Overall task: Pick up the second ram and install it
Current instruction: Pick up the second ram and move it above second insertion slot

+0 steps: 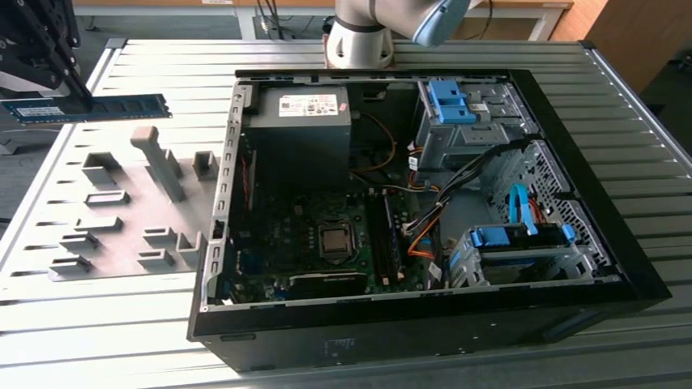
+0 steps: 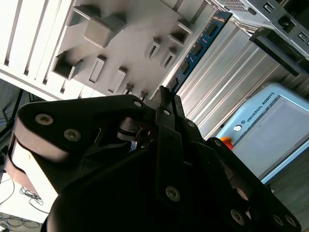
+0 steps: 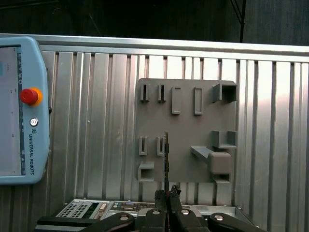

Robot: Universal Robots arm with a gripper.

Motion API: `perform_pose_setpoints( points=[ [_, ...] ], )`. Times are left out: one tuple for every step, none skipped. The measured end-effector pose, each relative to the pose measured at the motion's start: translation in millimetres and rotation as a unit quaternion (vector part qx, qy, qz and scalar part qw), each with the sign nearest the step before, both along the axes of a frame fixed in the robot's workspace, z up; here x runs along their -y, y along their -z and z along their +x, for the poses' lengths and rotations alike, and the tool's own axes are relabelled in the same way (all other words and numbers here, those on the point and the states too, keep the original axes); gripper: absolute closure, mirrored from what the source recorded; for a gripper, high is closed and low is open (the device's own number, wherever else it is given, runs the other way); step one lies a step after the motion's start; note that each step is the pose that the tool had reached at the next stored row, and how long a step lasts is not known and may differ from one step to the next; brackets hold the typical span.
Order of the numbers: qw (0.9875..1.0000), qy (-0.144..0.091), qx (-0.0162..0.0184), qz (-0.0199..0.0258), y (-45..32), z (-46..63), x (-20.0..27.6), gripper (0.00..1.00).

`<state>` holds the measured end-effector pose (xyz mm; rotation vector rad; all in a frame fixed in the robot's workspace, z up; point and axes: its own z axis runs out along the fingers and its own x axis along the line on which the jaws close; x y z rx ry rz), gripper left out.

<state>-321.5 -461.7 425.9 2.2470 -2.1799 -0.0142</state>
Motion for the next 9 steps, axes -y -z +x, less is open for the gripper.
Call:
perform_pose_setpoints(
  points=[
    [1.0000, 0.000, 0.0000, 0.0000, 0.0, 0.6, 0.0, 0.86],
    [1.0000, 0.000, 0.0000, 0.0000, 0.0, 1.1, 0.0, 0.86],
    [1.0000, 0.000, 0.0000, 0.0000, 0.0, 1.7, 0.0, 0.86],
    [1.0000, 0.000, 0.0000, 0.0000, -0.1, 2.2, 0.0, 0.86],
    [1.0000, 0.000, 0.0000, 0.0000, 0.0, 2.8, 0.0, 0.86],
    [1.0000, 0.000, 0.0000, 0.0000, 0.0, 3.4, 0.0, 0.86],
    [1.0000, 0.000, 0.0000, 0.0000, 0.0, 4.0, 0.0, 0.86],
    [1.0000, 0.000, 0.0000, 0.0000, 0.0, 4.5, 0.0, 0.86],
    [1.0000, 0.000, 0.0000, 0.0000, 0.0, 5.1, 0.0, 0.86]
  ],
)
